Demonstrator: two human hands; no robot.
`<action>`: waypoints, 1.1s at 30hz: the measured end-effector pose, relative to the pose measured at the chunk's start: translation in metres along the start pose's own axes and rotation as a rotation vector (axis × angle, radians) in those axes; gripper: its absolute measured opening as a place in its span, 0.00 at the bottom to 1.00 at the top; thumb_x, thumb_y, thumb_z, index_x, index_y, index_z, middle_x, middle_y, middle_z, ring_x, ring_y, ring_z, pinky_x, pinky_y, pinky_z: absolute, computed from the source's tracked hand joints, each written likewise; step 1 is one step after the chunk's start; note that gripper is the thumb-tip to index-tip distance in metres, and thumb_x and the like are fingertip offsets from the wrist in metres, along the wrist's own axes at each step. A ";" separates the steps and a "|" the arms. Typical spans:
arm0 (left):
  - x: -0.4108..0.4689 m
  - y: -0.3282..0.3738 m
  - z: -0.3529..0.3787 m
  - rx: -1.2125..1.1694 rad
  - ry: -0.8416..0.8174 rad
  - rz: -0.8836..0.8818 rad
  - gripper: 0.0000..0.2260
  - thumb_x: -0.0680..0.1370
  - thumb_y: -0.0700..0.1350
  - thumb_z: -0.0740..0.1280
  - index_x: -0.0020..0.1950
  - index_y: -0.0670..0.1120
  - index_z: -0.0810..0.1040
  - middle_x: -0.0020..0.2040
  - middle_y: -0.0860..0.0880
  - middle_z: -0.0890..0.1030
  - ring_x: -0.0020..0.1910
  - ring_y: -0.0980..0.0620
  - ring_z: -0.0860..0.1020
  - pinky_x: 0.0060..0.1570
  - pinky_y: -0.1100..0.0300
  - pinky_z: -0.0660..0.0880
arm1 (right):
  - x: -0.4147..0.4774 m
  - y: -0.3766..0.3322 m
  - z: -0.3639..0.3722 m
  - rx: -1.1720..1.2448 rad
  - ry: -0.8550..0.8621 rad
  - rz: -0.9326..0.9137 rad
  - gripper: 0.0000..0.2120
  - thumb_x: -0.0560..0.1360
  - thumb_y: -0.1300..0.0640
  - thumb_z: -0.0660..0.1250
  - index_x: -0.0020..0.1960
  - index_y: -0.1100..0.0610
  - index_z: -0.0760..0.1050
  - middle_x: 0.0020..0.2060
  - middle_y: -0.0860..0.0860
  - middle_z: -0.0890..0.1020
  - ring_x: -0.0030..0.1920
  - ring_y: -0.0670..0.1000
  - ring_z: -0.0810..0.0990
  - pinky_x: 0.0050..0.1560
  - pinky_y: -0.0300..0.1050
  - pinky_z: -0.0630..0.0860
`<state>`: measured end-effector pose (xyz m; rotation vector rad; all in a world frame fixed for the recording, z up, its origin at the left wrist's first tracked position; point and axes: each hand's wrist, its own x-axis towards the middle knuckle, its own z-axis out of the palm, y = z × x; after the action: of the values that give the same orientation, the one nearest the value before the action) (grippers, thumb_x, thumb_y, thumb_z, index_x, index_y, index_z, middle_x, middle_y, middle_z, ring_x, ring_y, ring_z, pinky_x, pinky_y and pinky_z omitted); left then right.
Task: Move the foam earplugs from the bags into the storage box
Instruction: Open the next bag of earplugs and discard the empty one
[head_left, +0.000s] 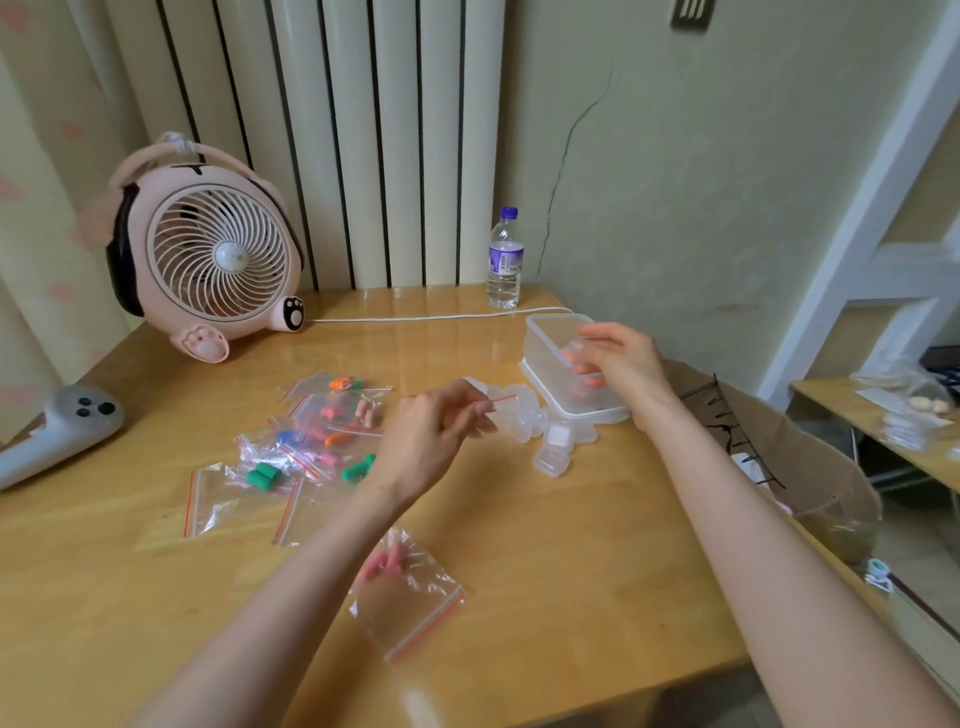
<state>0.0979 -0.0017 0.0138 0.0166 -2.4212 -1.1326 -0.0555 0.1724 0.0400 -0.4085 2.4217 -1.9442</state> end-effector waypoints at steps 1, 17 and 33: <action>-0.002 0.005 0.004 -0.067 -0.022 -0.010 0.07 0.79 0.45 0.63 0.43 0.46 0.77 0.37 0.52 0.84 0.36 0.56 0.82 0.42 0.61 0.76 | -0.018 -0.006 -0.003 0.010 -0.125 -0.040 0.11 0.75 0.59 0.68 0.57 0.57 0.77 0.51 0.56 0.83 0.40 0.51 0.81 0.39 0.40 0.77; -0.052 0.065 0.073 -0.448 -0.116 0.022 0.06 0.80 0.43 0.61 0.49 0.43 0.77 0.39 0.50 0.83 0.36 0.52 0.80 0.35 0.61 0.76 | -0.183 0.031 -0.120 -0.026 -0.288 0.010 0.04 0.71 0.64 0.70 0.45 0.62 0.77 0.31 0.56 0.77 0.27 0.47 0.72 0.25 0.36 0.65; -0.117 0.123 0.162 -0.346 -0.375 0.220 0.05 0.79 0.40 0.63 0.50 0.40 0.77 0.41 0.50 0.83 0.34 0.58 0.80 0.36 0.70 0.72 | -0.309 0.304 -0.213 -0.503 0.164 0.661 0.13 0.71 0.67 0.69 0.31 0.53 0.76 0.30 0.52 0.81 0.28 0.52 0.79 0.26 0.37 0.73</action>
<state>0.1576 0.2198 -0.0332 -0.6064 -2.4169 -1.5397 0.1473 0.5003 -0.2513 0.5211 2.6402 -1.1349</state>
